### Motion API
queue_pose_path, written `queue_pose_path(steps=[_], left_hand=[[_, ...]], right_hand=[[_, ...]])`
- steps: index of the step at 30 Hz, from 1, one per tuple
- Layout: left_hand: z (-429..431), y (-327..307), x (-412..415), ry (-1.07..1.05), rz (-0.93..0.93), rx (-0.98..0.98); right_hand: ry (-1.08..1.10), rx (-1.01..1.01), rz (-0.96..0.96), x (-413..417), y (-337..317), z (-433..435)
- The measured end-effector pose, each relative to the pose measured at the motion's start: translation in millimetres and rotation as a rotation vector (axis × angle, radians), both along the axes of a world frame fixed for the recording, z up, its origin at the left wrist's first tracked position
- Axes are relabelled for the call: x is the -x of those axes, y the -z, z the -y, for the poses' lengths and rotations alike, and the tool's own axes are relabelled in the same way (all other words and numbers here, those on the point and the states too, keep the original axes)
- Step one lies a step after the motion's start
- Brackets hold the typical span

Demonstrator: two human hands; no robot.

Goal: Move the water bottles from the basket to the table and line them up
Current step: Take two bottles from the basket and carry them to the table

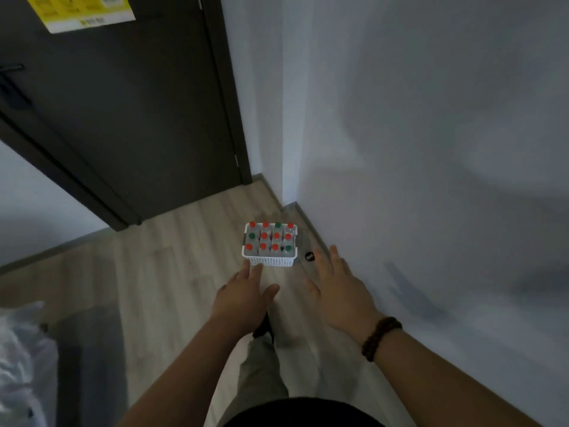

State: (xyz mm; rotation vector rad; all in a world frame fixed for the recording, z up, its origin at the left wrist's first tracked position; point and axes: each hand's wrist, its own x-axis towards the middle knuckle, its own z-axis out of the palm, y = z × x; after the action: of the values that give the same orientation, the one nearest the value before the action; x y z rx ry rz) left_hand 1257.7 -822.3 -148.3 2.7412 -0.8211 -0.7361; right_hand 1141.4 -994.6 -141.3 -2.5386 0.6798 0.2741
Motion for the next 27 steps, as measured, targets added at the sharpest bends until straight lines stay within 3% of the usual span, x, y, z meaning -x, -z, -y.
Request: queue_pose_path(steps=[5,8,15,27], left_hand=[[48,63,-136,0.04,-0.097,-0.006],[57,77,-177,0.1,-0.114,-0.058],[94,143,-309,0.263,-0.205,-0.181],[118,290,-363,0.307,-0.471,-0.332]], right_hand=[[0.01,-0.011,-0.128,-125,49,44],[0.001,-0.018,-0.143,-155,64,53],[-0.021,-0.057,-0.4,-264,124,82],[-0.113,-0.124,-0.68,-326,265,127]])
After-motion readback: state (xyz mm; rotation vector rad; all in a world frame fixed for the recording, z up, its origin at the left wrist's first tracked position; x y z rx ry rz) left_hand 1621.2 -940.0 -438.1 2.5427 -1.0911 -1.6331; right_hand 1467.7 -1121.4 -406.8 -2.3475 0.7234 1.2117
